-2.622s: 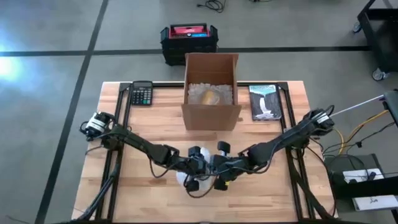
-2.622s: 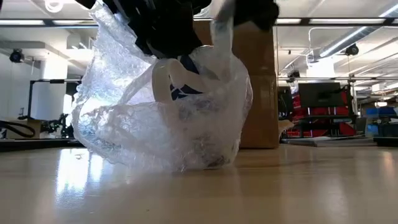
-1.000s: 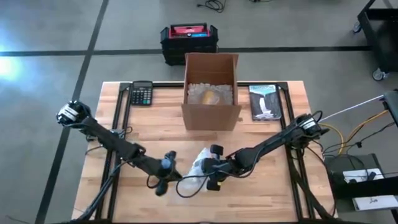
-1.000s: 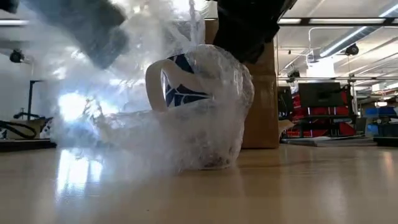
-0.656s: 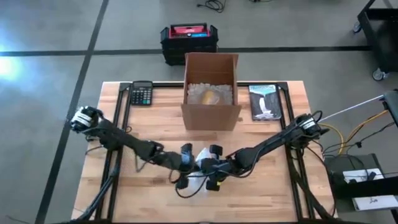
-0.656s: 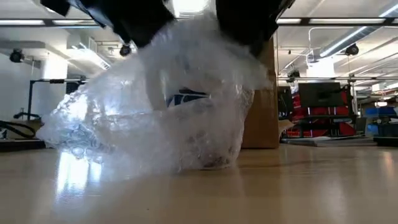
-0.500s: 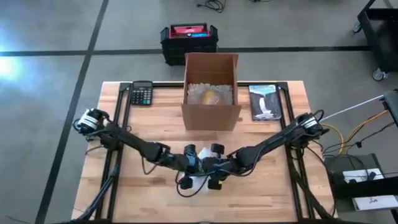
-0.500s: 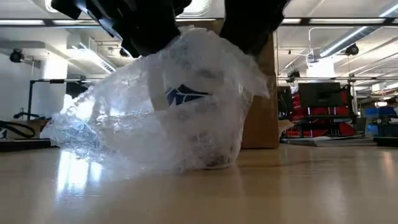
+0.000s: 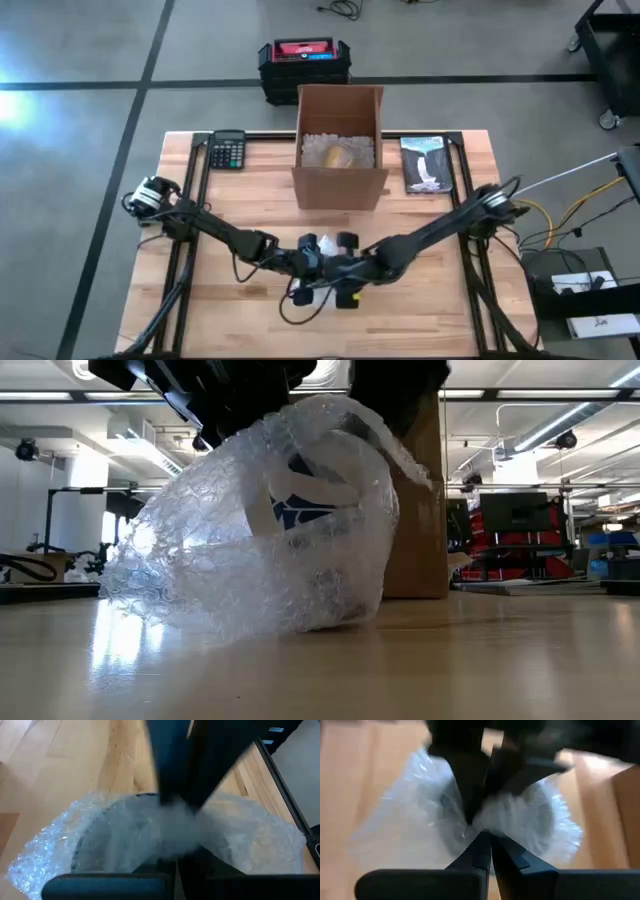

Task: Wrap mug
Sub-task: Wrap the blue mug in bubble wrap

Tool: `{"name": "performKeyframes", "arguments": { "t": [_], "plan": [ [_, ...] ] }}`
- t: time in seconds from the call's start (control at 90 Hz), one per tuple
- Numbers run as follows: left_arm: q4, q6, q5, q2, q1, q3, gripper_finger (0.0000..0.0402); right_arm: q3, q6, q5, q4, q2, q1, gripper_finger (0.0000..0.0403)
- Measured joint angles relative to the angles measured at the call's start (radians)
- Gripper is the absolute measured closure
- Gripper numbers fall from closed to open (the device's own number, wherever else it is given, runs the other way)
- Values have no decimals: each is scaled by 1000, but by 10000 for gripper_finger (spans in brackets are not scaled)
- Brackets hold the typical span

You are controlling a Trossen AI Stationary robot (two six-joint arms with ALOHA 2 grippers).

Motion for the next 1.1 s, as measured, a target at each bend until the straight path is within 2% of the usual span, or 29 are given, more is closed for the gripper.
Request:
{"name": "performKeyframes", "arguments": {
  "t": [0.167,0.344,0.489,0.567,0.656,0.822,0.933,1.1],
  "plan": [
    [-49,2,7,-62,-6,-5,401,4,16,7,-5,49,-2,403],
    [-165,-7,2,-234,-24,1,402,2,19,-1,14,46,-7,403],
    [-312,-72,27,-353,-80,-21,402,8,3,0,33,47,-9,403],
    [-345,-131,45,-369,-121,-60,402,8,2,2,35,47,-9,403],
    [-288,-177,49,-345,-167,-138,402,8,1,3,37,47,-9,403],
    [45,-189,19,-213,-175,-250,402,8,0,4,40,47,-9,403],
    [169,-139,-5,-159,-153,-232,402,8,0,5,41,47,-9,403],
    [126,-6,-88,-162,-130,-134,402,8,0,5,46,49,-9,403]
  ]
}}
